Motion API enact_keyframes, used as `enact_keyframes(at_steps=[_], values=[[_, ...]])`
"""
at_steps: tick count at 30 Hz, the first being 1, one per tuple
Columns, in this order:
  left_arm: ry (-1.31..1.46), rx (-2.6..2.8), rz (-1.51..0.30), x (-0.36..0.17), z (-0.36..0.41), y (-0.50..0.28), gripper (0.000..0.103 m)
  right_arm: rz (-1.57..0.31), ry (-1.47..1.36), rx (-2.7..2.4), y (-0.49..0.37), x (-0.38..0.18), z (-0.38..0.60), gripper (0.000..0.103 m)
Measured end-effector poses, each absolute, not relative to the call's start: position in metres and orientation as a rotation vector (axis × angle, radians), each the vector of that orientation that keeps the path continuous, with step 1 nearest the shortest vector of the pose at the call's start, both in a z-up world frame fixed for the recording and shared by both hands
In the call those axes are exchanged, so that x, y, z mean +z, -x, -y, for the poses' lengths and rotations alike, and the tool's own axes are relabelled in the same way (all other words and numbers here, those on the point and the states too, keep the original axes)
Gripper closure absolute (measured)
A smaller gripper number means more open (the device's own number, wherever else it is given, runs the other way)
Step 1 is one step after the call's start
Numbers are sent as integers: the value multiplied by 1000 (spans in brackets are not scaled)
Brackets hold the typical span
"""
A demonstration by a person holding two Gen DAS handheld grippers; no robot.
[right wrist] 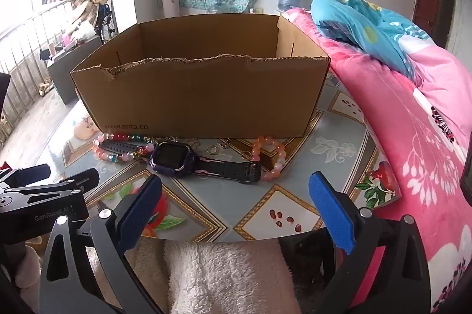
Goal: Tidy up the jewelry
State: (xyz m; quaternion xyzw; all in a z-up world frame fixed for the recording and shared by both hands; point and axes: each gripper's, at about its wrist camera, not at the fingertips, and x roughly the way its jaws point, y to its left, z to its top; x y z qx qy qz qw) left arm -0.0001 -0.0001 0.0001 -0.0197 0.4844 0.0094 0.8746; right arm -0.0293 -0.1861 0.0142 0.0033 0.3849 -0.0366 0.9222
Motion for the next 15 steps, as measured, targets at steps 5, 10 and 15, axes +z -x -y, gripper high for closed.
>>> enact_keyframes(at_steps=[5, 10, 15], values=[[39, 19, -1010, -2, 0, 1, 13, -802, -16, -76, 28, 14, 187, 6], [35, 23, -1012, -1, 2, 0, 13, -804, -19, -78, 27, 11, 182, 6], [44, 23, -1012, 1, -1, 2, 13, -808, -25, -75, 26, 12, 185, 6]])
